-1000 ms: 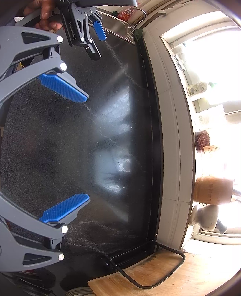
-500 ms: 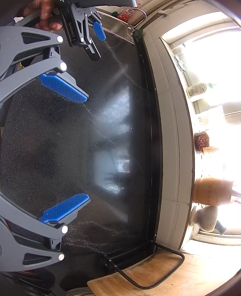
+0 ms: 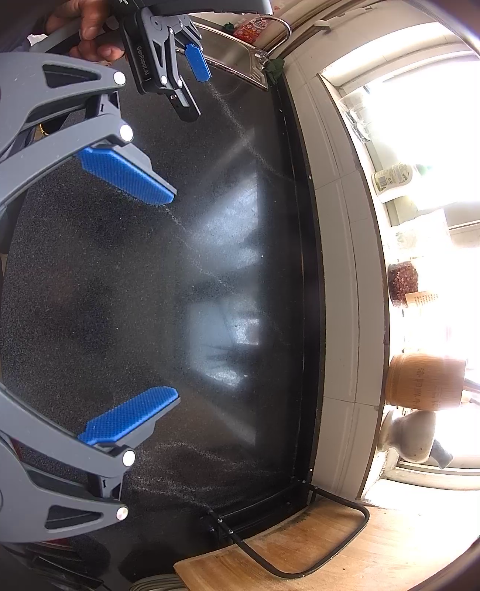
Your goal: Collect trash
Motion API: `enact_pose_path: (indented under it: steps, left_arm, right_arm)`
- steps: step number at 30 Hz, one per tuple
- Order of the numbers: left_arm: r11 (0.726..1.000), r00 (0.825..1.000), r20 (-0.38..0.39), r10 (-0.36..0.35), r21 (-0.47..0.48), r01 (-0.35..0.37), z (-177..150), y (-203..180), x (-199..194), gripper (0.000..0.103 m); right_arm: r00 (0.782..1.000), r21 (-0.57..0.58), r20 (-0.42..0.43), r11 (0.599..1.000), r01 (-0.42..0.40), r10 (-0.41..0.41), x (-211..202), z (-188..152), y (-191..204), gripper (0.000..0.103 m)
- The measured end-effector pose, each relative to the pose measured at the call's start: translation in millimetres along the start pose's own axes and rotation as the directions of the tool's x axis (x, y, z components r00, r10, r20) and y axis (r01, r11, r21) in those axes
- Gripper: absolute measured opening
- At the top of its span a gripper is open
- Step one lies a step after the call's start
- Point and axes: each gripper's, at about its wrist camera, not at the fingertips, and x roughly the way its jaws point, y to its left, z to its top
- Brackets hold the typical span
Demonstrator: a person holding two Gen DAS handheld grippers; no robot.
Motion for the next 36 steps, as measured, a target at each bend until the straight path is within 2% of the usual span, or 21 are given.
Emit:
enact_pose_path:
  steps: [18, 26, 33, 36]
  left_arm:
    - [1.000, 1.000, -0.017, 0.007, -0.012, -0.007, 5.6, 2.3, 9.1, 0.096]
    - [1.000, 1.000, 0.014, 0.018, -0.007, -0.018, 13.9, 0.6, 11.7, 0.096]
    - [1.000, 1.000, -0.018, 0.006, -0.021, -0.007, 18.5, 7.2, 38.1, 0.096]
    - [1.000, 1.000, 0.007, -0.001, -0.006, 0.001, 13.5, 20.5, 59.0, 0.096]
  right_arm:
    - [1.000, 0.003, -0.012, 1.000, -0.007, 0.007, 7.9, 2.1, -2.4, 0.096]
    - [1.000, 0.015, -0.024, 1.000, -0.007, 0.007, 18.9, 9.5, -8.9, 0.096]
    - [0.999, 0.011, -0.043, 1.000, -0.001, 0.001, 41.0, 15.0, -17.5, 0.096]
    - [0.998, 0.015, -0.056, 1.000, -0.003, 0.004, 62.2, 14.1, -27.6, 0.096]
